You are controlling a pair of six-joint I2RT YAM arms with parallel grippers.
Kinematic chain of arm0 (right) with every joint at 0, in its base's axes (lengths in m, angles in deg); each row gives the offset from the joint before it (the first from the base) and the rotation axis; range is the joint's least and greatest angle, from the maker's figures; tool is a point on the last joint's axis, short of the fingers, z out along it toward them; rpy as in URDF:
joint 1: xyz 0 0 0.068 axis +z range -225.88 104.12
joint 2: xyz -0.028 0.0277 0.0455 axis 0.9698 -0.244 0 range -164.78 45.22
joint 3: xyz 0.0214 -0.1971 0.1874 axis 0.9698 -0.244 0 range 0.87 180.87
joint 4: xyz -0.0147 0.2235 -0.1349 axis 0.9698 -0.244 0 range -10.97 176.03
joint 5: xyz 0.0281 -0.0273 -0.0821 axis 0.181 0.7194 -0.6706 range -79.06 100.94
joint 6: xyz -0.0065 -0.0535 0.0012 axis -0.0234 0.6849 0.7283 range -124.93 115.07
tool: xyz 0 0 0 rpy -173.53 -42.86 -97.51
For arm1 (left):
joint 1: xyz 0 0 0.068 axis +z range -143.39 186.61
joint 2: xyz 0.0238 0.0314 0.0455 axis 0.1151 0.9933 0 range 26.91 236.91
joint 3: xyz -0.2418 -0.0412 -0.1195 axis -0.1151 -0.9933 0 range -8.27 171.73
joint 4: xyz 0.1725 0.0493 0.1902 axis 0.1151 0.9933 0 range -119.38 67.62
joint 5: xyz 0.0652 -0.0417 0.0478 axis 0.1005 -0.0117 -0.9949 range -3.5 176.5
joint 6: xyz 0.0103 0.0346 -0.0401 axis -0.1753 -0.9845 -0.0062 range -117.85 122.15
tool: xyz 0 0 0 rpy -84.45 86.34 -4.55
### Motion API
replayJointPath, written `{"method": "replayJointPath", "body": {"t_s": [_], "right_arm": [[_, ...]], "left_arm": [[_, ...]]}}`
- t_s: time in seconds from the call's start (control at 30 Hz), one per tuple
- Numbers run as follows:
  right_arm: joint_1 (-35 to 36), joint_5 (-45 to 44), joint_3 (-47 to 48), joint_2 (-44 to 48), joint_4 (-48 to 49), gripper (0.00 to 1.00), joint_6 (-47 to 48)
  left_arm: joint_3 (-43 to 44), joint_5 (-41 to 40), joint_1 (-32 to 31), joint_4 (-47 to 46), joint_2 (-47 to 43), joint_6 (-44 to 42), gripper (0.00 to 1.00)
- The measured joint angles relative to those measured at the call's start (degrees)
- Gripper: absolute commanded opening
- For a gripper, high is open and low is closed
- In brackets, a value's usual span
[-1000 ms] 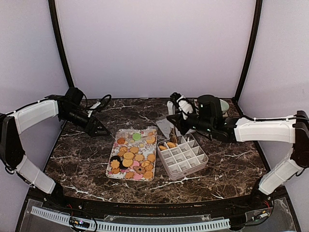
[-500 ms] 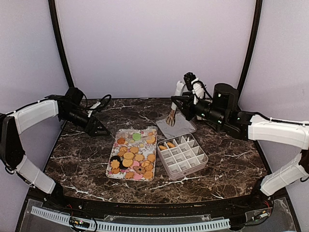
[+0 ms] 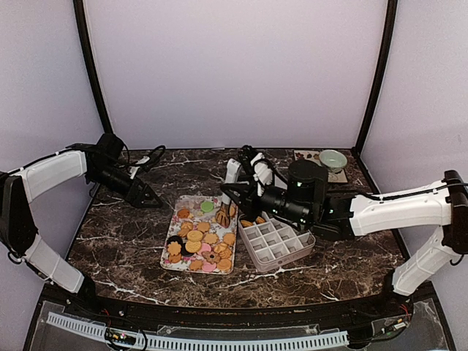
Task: Pack the cookies
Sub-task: Pick up the fake cookies from the plate.
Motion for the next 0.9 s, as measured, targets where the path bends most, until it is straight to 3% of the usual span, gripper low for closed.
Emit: {"method": "replayJointPath", "body": {"t_s": [0.57,0.9], "right_arm": [[2.5,-3.7,-1.1,-7.9,6.5,0.34,-2.5],[3.7,-5.2,-2.3,-10.2,6.9,0.35,-3.3]], "left_arm": [[0.0,-1.0,0.7,0.7,-0.7,0.0,0.93],[0.0,-1.0,0.7,0.7,-0.7,0.0,0.92]]}}
